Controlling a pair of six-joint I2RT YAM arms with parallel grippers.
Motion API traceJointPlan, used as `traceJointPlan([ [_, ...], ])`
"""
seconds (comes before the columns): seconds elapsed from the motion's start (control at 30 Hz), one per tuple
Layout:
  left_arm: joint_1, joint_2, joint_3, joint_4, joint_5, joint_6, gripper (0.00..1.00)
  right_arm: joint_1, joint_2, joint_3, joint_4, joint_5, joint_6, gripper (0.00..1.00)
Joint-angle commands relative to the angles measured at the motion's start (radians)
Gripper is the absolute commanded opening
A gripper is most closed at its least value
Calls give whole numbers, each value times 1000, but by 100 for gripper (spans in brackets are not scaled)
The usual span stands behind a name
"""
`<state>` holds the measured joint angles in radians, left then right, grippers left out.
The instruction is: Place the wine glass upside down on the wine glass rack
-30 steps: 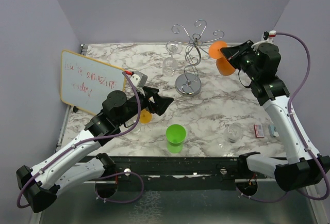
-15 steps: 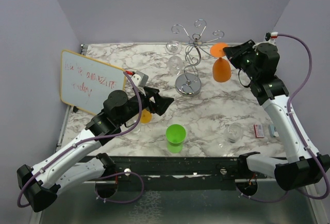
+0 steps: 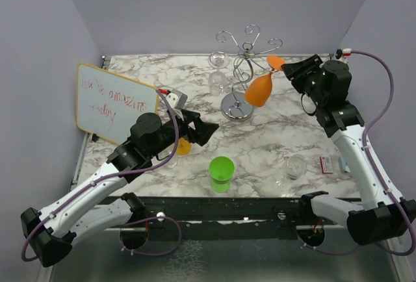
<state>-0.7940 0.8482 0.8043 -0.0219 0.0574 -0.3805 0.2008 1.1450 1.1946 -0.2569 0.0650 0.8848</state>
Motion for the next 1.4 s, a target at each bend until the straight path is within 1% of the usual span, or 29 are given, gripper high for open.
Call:
traceJointPlan([
  [0.0, -2, -16, 42, -33, -21, 15, 87, -4, -57, -9, -24, -1, -3, 49],
  [0.07, -1, -18, 47, -42, -21, 19, 87, -4, -81, -4, -39, -3, -19, 56],
  [0.13, -1, -23, 51, -53, -25, 25, 87, -5, -102, 8, -75, -2, -42, 61],
  [0.23, 0, -32, 53, -64, -35, 29, 88, -4, -144, 18, -166, 13, -88, 64],
  [0.37, -1, -37, 53, -73, -48, 33, 90, -5, -221, 0, -310, 58, -159, 65],
  [0.43, -1, -36, 53, -73, -50, 37, 91, -4, -269, -12, -391, 84, -188, 65],
  [0.53, -1, -27, 53, -67, -48, 43, 98, -4, -311, -16, -511, 99, -224, 66],
  [0.63, -1, -11, 53, -53, -45, 48, 99, -5, -330, -15, -624, 97, -233, 66],
  [0.8, -1, 18, 42, -17, -11, 44, 99, -4, -331, 2, -795, 47, -265, 66],
  [0.87, -1, 28, 36, -9, 2, 35, 99, -5, -342, -9, -826, -4, -289, 65],
  [0.93, 0, 36, 27, 2, 11, 24, 99, -5, -359, -34, -835, -89, -313, 65],
  [1.1, -1, 54, 14, 13, 17, 9, 99, -4, -361, -111, -897, -256, -317, 63],
  [1.17, -1, 57, 9, 18, 12, 10, 99, -4, -368, -129, -917, -281, -313, 62],
  [1.3, 0, 57, -3, 18, -10, 11, 99, -4, -358, -108, -1000, -262, -330, 61],
  [1.37, -1, 59, -8, 17, -18, 11, 99, -4, -351, -101, -1025, -275, -336, 54],
])
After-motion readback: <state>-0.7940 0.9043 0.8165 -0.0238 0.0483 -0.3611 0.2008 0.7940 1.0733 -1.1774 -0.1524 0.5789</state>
